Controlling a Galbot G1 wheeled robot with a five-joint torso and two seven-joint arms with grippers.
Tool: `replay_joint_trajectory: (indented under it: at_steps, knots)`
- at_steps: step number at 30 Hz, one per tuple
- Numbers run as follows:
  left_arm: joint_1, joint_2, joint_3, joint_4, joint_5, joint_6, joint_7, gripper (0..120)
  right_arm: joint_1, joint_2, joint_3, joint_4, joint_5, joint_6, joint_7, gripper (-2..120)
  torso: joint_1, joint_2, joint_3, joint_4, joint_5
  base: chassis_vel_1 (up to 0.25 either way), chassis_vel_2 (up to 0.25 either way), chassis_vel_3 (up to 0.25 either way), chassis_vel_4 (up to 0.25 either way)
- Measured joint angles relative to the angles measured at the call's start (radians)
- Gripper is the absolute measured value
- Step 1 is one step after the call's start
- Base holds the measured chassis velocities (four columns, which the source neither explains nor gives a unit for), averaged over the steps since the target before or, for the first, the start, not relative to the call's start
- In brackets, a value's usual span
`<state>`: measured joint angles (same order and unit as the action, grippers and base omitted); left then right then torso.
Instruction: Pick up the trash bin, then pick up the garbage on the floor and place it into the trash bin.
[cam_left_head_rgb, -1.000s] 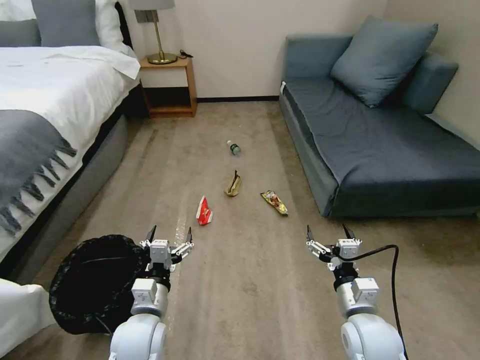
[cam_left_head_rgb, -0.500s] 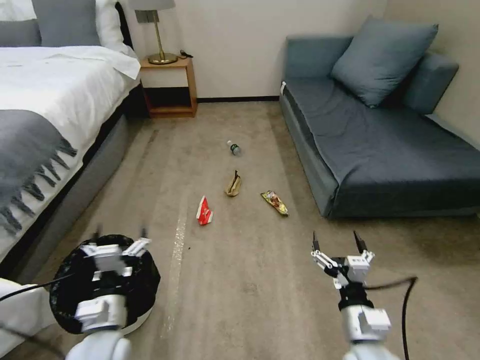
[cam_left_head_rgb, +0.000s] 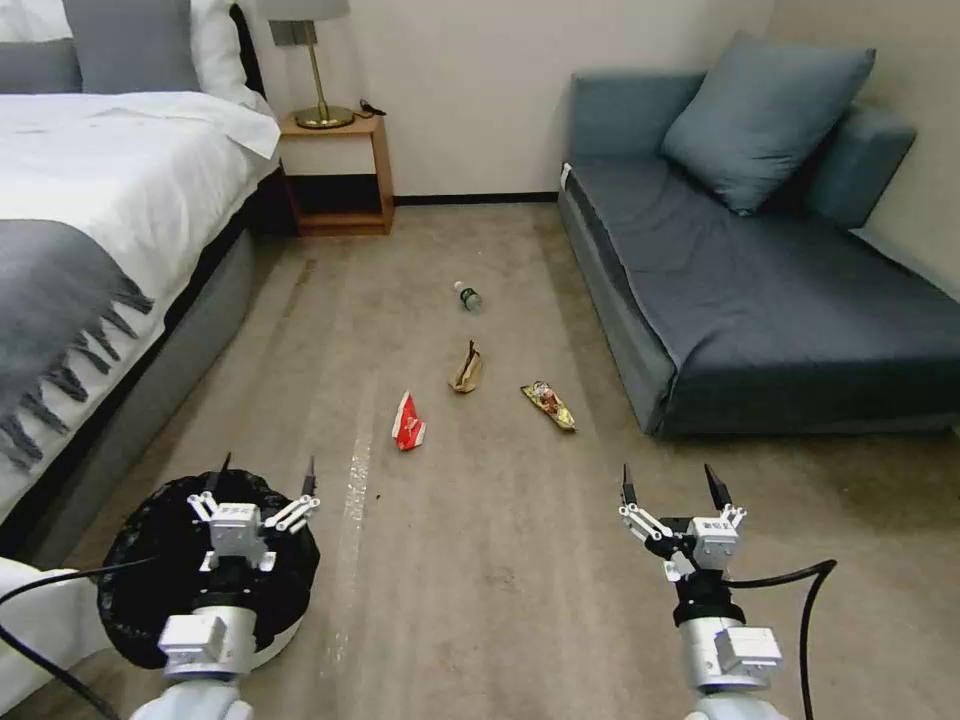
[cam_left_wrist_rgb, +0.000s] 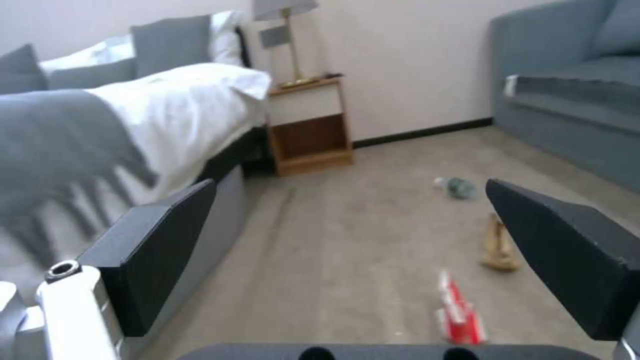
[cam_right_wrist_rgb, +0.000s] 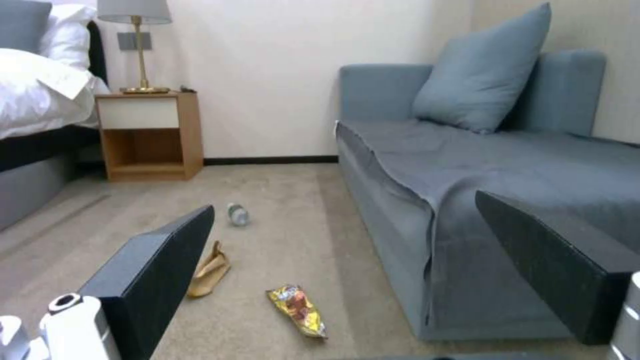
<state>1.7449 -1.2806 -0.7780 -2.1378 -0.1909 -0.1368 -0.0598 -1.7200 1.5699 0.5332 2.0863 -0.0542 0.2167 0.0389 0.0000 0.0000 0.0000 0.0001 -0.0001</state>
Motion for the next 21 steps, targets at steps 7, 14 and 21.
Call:
replay_joint_trajectory:
  at_steps: [7,14,21]
  knots:
    - [0.023,0.085,-0.055,-0.011,-0.157,0.147,0.011,100,0.021,-0.004,0.005,-0.028,0.015,-0.001,0.005,100,0.000,0.000,0.000,-0.0001,0.0000,0.000,0.000,0.000,0.000]
    - [-0.027,0.146,-0.110,0.120,-0.268,0.374,0.072,100,0.051,-0.008,0.012,-0.054,0.035,-0.007,0.011,100,0.000,0.000,0.000,-0.0001,-0.0004,0.000,0.000,0.000,0.000]
    - [-0.047,0.185,-0.242,0.179,-0.306,0.494,0.101,100,0.058,-0.011,0.020,-0.068,0.044,-0.008,0.014,100,0.000,0.000,0.000,-0.0001,0.0000,0.000,0.000,0.000,0.000]
